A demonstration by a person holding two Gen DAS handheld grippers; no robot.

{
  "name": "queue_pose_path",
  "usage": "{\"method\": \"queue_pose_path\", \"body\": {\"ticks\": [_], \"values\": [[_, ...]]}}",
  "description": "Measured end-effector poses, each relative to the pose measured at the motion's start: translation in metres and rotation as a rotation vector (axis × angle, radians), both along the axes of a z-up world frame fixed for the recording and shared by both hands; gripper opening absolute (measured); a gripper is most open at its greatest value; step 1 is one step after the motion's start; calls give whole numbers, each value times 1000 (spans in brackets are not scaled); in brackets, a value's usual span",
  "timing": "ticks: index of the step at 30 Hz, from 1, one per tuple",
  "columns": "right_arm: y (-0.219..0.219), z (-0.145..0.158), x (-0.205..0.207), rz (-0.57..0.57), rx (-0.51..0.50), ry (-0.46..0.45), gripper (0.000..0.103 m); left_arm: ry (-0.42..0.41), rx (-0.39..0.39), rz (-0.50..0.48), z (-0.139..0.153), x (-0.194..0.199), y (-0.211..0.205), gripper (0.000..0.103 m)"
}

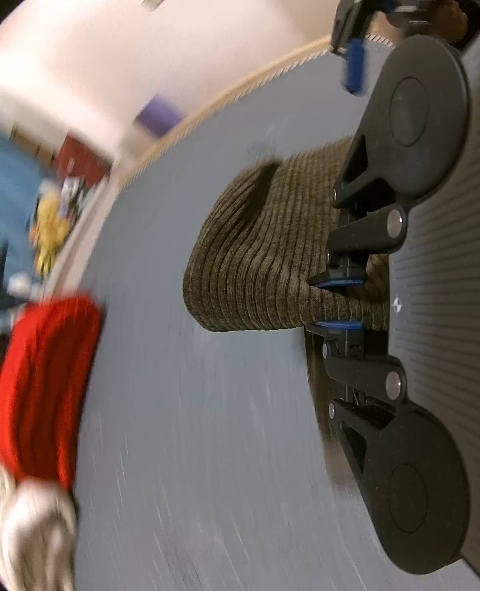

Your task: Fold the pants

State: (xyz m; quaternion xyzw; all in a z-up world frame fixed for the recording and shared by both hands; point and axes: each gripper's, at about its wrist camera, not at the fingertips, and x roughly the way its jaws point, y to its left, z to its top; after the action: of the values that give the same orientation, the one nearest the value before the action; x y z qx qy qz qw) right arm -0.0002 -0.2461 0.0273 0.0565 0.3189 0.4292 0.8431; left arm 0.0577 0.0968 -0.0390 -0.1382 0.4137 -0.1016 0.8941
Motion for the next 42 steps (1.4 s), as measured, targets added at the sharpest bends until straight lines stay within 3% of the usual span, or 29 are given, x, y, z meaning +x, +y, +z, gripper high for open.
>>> {"method": "queue_pose_path", "body": {"ticks": [2, 5, 6, 7, 9, 18, 21, 23, 25, 27, 29, 31, 35, 37, 40, 42], "values": [[-1, -8, 15, -101, -5, 34, 68, 42, 30, 53, -5, -7, 32, 18], [3, -29, 34, -209, -24, 117, 75, 112, 62, 108, -17, -12, 65, 31], [7, -37, 40, -239, -37, 148, 78, 113, 68, 128, -19, -11, 74, 45], [8, -43, 45, -257, -49, 171, 81, 114, 62, 139, -21, -10, 80, 65], [15, -59, 55, -280, -77, 210, 90, 130, 27, 132, -27, -4, 85, 89], [39, -113, 87, -370, -128, 379, 93, 295, -142, 50, -89, 24, 78, 91], [35, -132, 93, -351, -87, 448, 87, 300, -136, 46, -97, 23, 75, 92], [32, -138, 94, -334, -61, 461, 79, 287, -97, 34, -94, 24, 70, 86], [30, -139, 94, -325, -40, 448, 69, 264, -64, 36, -86, 25, 60, 70], [24, -133, 89, -327, -5, 433, 51, 234, -36, 30, -77, 22, 55, 59], [18, -122, 86, -325, 32, 402, 43, 196, -9, 10, -71, 22, 45, 54], [14, -108, 83, -315, 33, 334, 41, 155, 0, -15, -62, 25, 34, 47], [-3, -77, 84, -350, 28, 166, 41, 50, -44, -44, -42, 40, 12, 43], [-21, -64, 90, -379, 47, 122, 41, -4, -73, -53, -33, 50, 1, 33], [-45, -53, 97, -433, 45, 64, 41, -72, -88, -53, -27, 69, -21, 35], [-62, -58, 108, -470, 58, 83, 41, -87, -26, -47, -31, 81, -39, 43]]}}
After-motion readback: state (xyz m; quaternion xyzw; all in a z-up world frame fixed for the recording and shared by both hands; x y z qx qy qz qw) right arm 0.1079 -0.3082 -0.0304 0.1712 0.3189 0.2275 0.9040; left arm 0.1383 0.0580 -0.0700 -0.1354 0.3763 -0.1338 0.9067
